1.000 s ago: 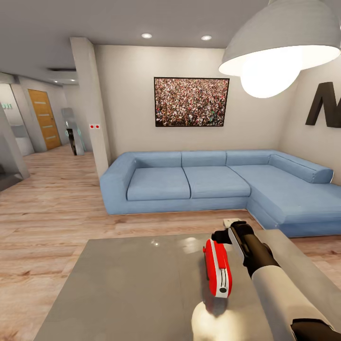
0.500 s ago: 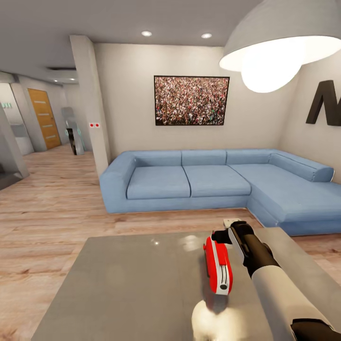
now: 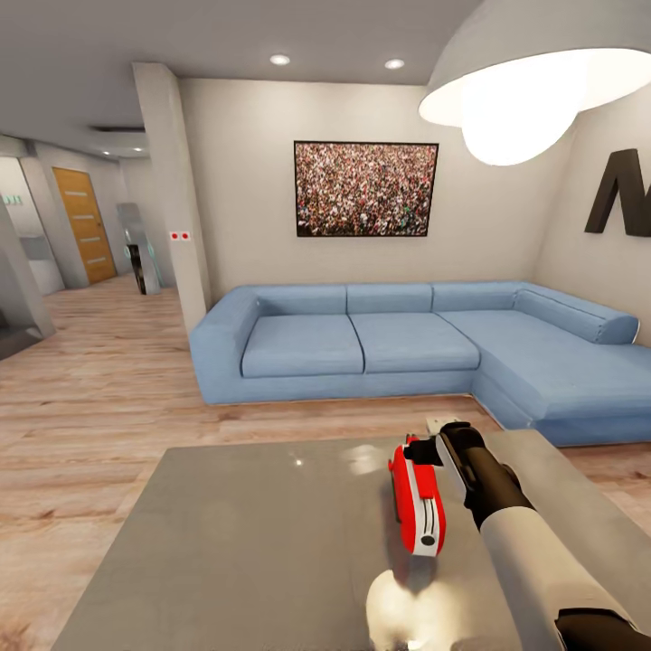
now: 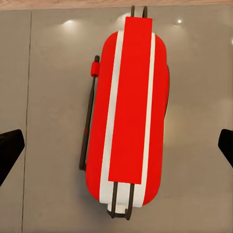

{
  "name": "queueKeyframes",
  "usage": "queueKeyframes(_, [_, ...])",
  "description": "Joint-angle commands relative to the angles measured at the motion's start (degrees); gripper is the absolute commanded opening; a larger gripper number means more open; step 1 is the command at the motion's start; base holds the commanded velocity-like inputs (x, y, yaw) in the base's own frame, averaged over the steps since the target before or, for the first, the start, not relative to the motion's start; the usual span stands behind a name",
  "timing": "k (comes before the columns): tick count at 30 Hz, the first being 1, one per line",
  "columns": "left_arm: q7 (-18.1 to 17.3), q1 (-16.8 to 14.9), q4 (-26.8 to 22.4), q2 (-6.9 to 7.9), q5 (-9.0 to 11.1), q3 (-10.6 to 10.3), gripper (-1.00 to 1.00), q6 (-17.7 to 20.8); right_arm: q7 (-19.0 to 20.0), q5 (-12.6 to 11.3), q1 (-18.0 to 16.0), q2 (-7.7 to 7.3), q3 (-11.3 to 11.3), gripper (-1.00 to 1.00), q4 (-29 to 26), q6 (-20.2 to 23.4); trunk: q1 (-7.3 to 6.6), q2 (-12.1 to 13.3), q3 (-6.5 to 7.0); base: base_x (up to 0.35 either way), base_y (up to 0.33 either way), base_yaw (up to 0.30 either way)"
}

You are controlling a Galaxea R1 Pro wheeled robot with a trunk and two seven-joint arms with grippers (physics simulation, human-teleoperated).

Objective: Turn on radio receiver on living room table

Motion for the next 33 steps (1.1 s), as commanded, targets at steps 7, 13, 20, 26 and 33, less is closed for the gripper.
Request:
queueKeyframes(7, [-0.03, -0.01, -2.07, 0.12, -0.14, 0.0, 1.0, 0.18, -0.04, 0.0, 0.0, -0.02, 0.0, 1.0, 0.0, 0.0, 0.01, -0.01, -0.01, 0.0, 0.0, 0.0])
queueKeyframes(13, [-0.22, -0.03, -2.56, 2.09, 0.03, 0.12, 1.0, 0.02, -0.03, 0.0, -0.01, -0.08, 0.0, 1.0, 0.0, 0.0, 0.01, -0.01, -0.01, 0.0, 0.0, 0.0])
queueKeyframes(20, [-0.29, -0.02, -2.49, 3.47, 1.29, 0.17, 1.0, -1.6, -0.05, 0.0, 0.0, -0.09, 0.0, 1.0, 0.0, 0.0, 0.45, -0.82, -0.36, 0.0, 0.0, 0.0])
queueKeyframes(26, [-0.23, -0.01, -2.38, 3.45, 1.33, 0.12, 1.0, -2.48, -0.02, 0.04, 0.0, -0.09, 0.0, 1.0, 0.0, -0.02, 1.76, -3.22, -1.44, 0.0, 0.0, 0.0])
queueKeyframes(33, [-0.21, -0.01, -2.34, 3.49, 1.33, 0.1, 1.0, -2.64, -0.05, 0.24, 0.0, -0.09, 0.0, 1.0, 0.0, -0.14, 1.98, -3.62, -1.62, 0.0, 0.0, 0.0])
